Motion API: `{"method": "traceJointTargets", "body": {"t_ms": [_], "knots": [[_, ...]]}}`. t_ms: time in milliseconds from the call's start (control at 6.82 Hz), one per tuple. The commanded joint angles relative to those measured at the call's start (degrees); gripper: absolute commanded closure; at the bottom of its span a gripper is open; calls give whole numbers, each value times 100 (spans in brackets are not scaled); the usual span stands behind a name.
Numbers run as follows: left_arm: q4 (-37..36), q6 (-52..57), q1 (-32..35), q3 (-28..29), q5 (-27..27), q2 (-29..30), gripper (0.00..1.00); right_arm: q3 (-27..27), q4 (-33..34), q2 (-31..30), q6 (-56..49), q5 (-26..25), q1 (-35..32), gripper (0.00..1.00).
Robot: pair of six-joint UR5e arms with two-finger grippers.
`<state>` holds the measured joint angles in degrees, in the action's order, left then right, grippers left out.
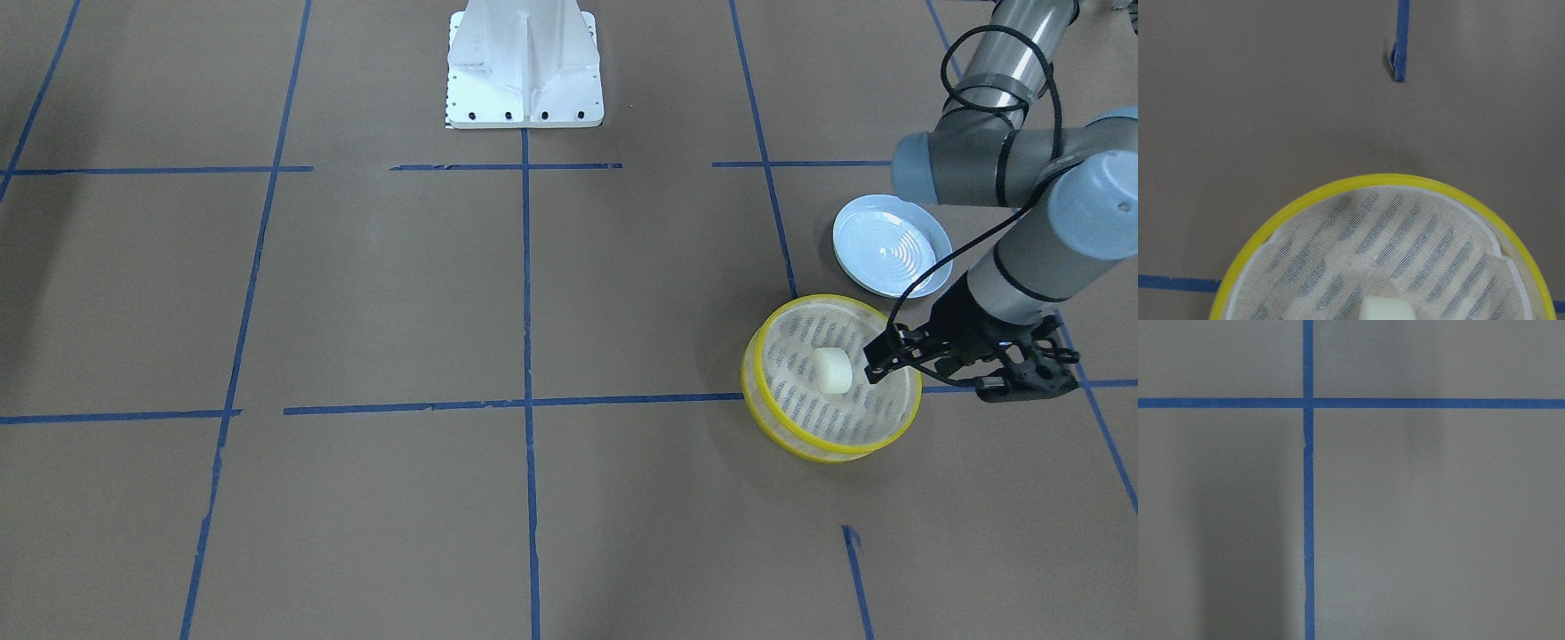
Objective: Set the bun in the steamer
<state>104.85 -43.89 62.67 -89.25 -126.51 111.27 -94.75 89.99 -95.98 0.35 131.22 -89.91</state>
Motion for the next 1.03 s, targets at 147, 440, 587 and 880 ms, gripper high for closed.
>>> {"method": "traceJointTargets", "body": {"t_ms": [147, 440, 587, 880], "knots": [[-62, 2044, 1068, -645, -188, -1366, 0, 0, 1, 0, 0, 0, 0, 0], [-70, 3632, 2024, -629, -593, -2228, 0, 0, 1, 0, 0, 0, 0, 0], [-149, 4164, 2596, -577, -663, -2441, 0, 0, 1, 0, 0, 0, 0, 0], [-674, 4940, 3040, -470, -830, -2531, 0, 0, 1, 0, 0, 0, 0, 0]]}}
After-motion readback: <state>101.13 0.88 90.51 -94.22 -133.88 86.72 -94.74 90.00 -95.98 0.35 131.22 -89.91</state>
